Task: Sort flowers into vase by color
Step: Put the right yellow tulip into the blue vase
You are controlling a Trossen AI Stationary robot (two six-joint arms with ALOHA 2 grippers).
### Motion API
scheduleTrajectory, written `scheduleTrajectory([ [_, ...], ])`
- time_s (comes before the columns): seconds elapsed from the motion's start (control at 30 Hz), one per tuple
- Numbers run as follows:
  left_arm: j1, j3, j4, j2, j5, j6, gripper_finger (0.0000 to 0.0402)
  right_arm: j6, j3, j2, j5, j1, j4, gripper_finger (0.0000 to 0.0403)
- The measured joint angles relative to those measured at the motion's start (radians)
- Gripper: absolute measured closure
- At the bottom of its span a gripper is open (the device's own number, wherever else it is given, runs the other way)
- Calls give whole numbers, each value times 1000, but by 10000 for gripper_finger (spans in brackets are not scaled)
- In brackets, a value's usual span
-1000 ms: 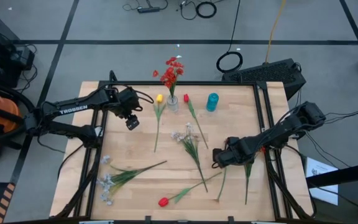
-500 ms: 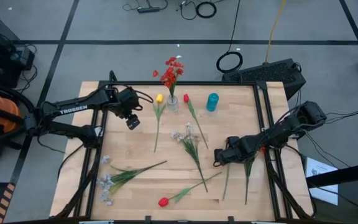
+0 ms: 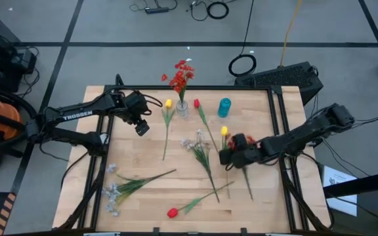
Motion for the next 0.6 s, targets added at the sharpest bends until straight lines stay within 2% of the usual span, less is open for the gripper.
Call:
scheduleTrajectory([
  [0.1,0,0,0,0,2,-1,162,-110,1,-79,101,-23,4,401],
  [0.3,0,0,0,0,3,-26,162,-363,1,-220,169,-80,65,402],
  [0.43,0,0,1,0,3,-52,162,-601,1,-287,229,-112,170,401],
  [0.6,0,0,7,0,3,-52,162,-944,1,-321,373,-165,280,399],
])
